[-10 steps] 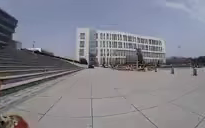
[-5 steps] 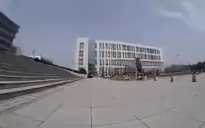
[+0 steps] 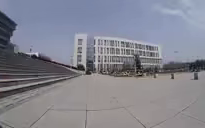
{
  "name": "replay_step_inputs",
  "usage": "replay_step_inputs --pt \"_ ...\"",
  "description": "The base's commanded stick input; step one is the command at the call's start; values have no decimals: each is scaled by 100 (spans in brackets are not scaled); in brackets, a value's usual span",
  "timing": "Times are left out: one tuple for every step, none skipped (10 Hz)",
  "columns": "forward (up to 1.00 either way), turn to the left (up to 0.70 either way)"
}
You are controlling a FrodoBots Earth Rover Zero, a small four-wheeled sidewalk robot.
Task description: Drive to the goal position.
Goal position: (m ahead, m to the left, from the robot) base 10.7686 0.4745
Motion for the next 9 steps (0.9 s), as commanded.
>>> replay_step_inputs --pt "70 0" --pt "70 0" --pt "70 0" --pt "70 0" --pt "70 0" --pt "70 0" --pt "70 0" --pt "70 0" --pt "70 0"
